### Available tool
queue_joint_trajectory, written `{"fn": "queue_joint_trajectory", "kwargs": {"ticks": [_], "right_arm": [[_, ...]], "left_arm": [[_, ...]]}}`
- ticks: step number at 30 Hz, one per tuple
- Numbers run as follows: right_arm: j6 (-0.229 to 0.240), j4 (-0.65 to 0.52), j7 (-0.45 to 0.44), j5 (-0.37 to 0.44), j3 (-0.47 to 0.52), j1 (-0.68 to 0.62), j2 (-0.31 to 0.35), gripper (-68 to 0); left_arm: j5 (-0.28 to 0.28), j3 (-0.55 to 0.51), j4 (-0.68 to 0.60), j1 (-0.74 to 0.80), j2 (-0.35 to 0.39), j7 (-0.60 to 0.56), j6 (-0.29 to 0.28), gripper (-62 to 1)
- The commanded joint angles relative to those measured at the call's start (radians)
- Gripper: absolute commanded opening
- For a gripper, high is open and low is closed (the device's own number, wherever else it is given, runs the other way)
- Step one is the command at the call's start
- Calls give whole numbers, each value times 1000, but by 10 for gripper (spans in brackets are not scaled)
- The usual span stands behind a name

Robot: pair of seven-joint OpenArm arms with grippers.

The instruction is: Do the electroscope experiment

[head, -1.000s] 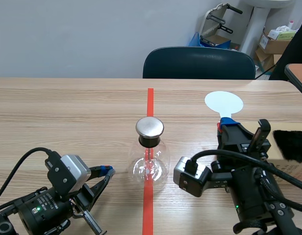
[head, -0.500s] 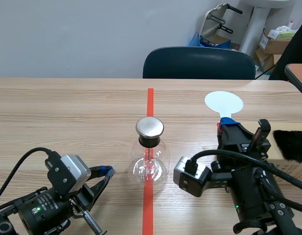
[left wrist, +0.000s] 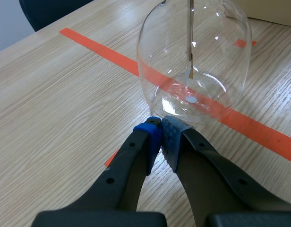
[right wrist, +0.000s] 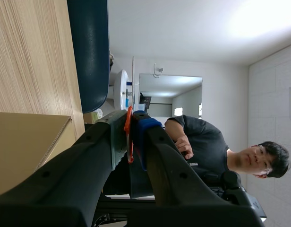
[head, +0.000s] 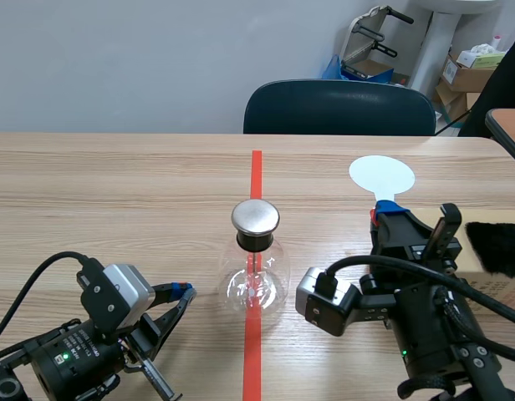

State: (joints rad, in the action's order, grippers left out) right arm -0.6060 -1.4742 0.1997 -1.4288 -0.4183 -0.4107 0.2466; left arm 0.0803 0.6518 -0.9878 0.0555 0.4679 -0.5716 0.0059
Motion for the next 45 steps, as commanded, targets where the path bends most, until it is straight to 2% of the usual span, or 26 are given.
{"fn": "queue_joint_trajectory", "kwargs": {"ticks": [1,28,33,38,41,43,45], "right_arm": [[-10,-17,0,0,7,9,8,-656],[-11,-17,0,0,7,9,8,-656],[-26,-17,0,2,6,9,8,-656],[-129,-35,-18,29,12,-10,8,-656],[-144,-80,-61,53,43,-48,8,-656],[-177,-110,-105,72,72,-86,8,-656],[-177,-129,-152,90,103,-123,8,-656]], "left_arm": [[6,-3,-6,2,-8,-11,2,-583],[6,-3,-6,2,-7,-14,3,-580],[6,-3,-6,8,5,-19,11,-470],[6,-3,-8,32,33,-72,18,-403],[7,-3,-9,54,52,-110,29,-362],[16,-3,-12,72,68,-136,31,-333],[41,-3,-29,95,88,-158,32,-319]]}}
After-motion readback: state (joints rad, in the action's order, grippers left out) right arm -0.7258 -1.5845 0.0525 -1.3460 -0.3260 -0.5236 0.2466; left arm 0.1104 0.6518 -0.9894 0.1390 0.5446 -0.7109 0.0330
